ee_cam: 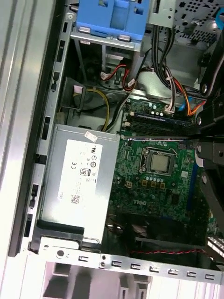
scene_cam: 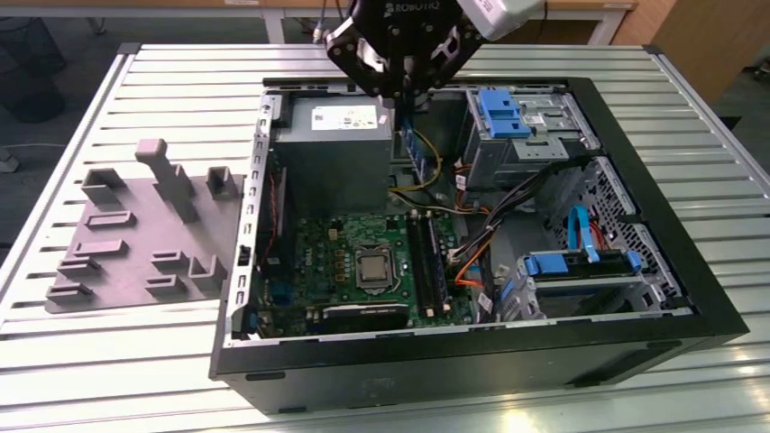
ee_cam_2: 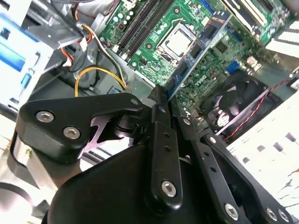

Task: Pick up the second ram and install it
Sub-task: 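Insert the second ram into the second slot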

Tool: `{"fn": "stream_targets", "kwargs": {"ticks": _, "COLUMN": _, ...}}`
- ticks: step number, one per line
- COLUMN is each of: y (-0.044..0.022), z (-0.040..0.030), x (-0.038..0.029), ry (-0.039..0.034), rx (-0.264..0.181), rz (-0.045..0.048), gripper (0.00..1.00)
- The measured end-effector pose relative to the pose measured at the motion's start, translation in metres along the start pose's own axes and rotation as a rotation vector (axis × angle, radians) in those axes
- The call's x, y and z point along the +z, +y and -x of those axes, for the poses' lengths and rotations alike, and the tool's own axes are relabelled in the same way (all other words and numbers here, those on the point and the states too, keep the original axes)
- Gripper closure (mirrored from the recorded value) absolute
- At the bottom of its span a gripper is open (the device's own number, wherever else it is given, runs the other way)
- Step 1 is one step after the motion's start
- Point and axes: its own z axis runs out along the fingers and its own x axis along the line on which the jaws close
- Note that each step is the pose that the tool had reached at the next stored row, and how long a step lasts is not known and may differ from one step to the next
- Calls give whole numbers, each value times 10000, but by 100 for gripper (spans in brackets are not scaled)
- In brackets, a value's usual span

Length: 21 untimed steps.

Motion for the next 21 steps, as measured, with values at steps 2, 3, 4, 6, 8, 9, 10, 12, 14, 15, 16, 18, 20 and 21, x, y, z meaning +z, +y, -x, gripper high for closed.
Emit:
{"fn": "stream_targets", "kwargs": {"ticks": 2, "y": 0, "z": 0, "x": 3, "ry": 17, "rx": 375, "rz": -12, "gripper": 86}}
{"fn": "stream_targets", "kwargs": {"ticks": 3, "y": 0, "z": 0, "x": 4, "ry": 25, "rx": 553, "rz": -17, "gripper": 86}}
{"fn": "stream_targets", "kwargs": {"ticks": 4, "y": 0, "z": 0, "x": 5, "ry": 32, "rx": 711, "rz": -22, "gripper": 86}}
{"fn": "stream_targets", "kwargs": {"ticks": 6, "y": 0, "z": 0, "x": 5, "ry": 36, "rx": 802, "rz": -25, "gripper": 86}}
{"fn": "stream_targets", "kwargs": {"ticks": 8, "y": 0, "z": 0, "x": 5, "ry": 36, "rx": 811, "rz": -24, "gripper": 86}}
{"fn": "stream_targets", "kwargs": {"ticks": 9, "y": 0, "z": 0, "x": 5, "ry": 36, "rx": 819, "rz": -24, "gripper": 86}}
{"fn": "stream_targets", "kwargs": {"ticks": 10, "y": 0, "z": 0, "x": 5, "ry": 37, "rx": 821, "rz": -24, "gripper": 86}}
{"fn": "stream_targets", "kwargs": {"ticks": 12, "y": 0, "z": 0, "x": 5, "ry": 37, "rx": 823, "rz": -24, "gripper": 86}}
{"fn": "stream_targets", "kwargs": {"ticks": 14, "y": 0, "z": 0, "x": 5, "ry": 37, "rx": 826, "rz": -24, "gripper": 86}}
{"fn": "stream_targets", "kwargs": {"ticks": 15, "y": 0, "z": 0, "x": 5, "ry": 37, "rx": 828, "rz": -24, "gripper": 86}}
{"fn": "stream_targets", "kwargs": {"ticks": 16, "y": 0, "z": 0, "x": 5, "ry": 37, "rx": 829, "rz": -24, "gripper": 86}}
{"fn": "stream_targets", "kwargs": {"ticks": 18, "y": 0, "z": 0, "x": 5, "ry": 37, "rx": 831, "rz": -25, "gripper": 86}}
{"fn": "stream_targets", "kwargs": {"ticks": 20, "y": 0, "z": 0, "x": 5, "ry": 37, "rx": 834, "rz": -24, "gripper": 86}}
{"fn": "stream_targets", "kwargs": {"ticks": 21, "y": 0, "z": 0, "x": 5, "ry": 37, "rx": 835, "rz": 4, "gripper": 86}}
